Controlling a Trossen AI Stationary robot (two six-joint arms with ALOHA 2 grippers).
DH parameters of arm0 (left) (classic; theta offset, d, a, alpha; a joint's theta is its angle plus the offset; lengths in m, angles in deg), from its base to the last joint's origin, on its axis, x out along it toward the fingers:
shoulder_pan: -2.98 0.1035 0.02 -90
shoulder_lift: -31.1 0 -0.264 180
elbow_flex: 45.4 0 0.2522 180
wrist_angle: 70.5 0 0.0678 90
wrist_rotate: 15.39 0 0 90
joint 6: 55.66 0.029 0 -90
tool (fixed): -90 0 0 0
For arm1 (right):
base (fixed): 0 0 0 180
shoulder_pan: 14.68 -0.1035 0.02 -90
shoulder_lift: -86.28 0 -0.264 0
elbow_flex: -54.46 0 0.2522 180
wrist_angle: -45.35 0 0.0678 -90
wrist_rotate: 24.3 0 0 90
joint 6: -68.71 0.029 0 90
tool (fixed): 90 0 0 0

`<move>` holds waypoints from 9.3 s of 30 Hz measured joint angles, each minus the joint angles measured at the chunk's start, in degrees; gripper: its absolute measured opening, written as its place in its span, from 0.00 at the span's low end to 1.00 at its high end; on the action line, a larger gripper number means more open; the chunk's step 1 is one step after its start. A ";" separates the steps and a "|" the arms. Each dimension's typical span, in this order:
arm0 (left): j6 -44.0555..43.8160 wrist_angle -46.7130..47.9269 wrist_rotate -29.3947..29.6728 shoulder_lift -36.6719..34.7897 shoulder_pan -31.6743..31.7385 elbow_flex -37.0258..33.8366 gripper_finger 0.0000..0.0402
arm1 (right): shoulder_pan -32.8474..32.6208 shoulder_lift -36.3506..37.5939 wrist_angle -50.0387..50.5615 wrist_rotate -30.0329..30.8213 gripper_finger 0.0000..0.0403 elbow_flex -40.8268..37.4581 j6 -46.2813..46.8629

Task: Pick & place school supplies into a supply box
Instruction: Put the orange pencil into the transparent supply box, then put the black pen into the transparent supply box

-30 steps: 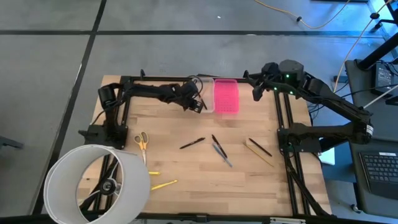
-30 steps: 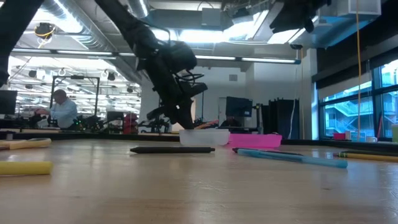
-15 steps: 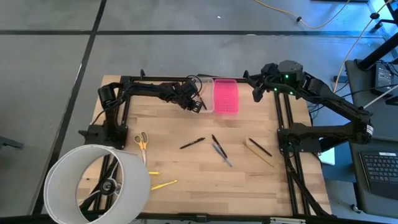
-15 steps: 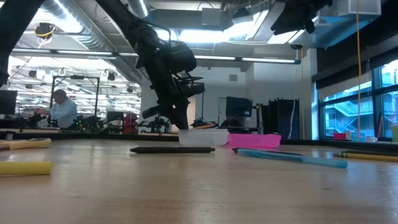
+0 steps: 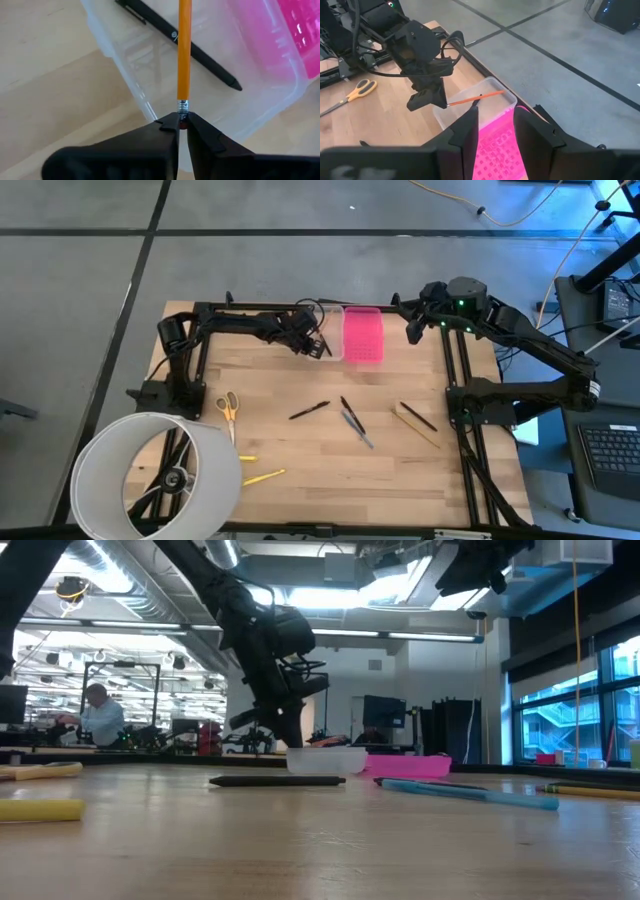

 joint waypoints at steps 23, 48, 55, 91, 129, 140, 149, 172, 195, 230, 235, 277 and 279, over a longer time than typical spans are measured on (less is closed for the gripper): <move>3.04 -2.35 0.58 -2.75 -0.04 -0.07 0.21 | 0.00 -0.01 1.31 -0.47 0.32 0.07 0.19; 21.49 -0.06 -10.52 -12.98 -4.63 -0.07 0.33 | -3.91 -0.83 20.37 -16.59 0.32 0.07 9.21; 23.65 3.11 -10.09 -12.35 -8.57 -0.09 0.52 | -3.89 -0.83 18.62 -13.28 0.32 0.07 9.10; 32.74 -1.90 -2.46 3.93 -25.22 -0.07 0.51 | -3.89 -3.10 15.76 -8.83 0.32 -0.01 10.42; 36.26 -4.66 13.75 6.93 -28.70 0.00 0.08 | -9.09 -8.11 16.15 -8.98 0.32 0.00 8.92; 37.69 -1.77 12.00 3.70 -26.74 -0.48 0.05 | -9.09 -8.11 16.16 -8.90 0.32 0.00 8.57; 32.36 -4.44 11.87 -4.21 -21.19 -0.28 0.05 | -9.07 -8.11 16.14 -8.85 0.32 0.00 7.50; 6.50 -28.72 5.66 -3.69 -0.60 -0.04 0.06 | -9.07 -8.13 14.52 -8.87 0.32 0.00 7.55; 1.39 -34.51 7.63 7.80 2.64 -0.04 0.06 | -9.08 -8.13 14.48 -8.92 0.32 0.00 7.61; -19.82 -33.58 16.99 7.80 3.91 -0.04 0.10 | -9.07 -8.13 14.52 -8.92 0.32 0.00 7.75; -24.61 -29.91 17.18 7.80 4.68 -0.04 0.12 | -9.07 -8.13 14.52 -8.92 0.32 0.00 7.75; 0.41 -36.44 -1.31 4.55 3.99 -0.04 0.16 | -9.29 -9.13 12.71 -9.05 0.32 0.09 8.99; 5.27 -36.50 -6.35 2.86 3.21 -0.07 0.16 | -10.18 -10.10 12.74 -9.06 0.32 0.09 8.54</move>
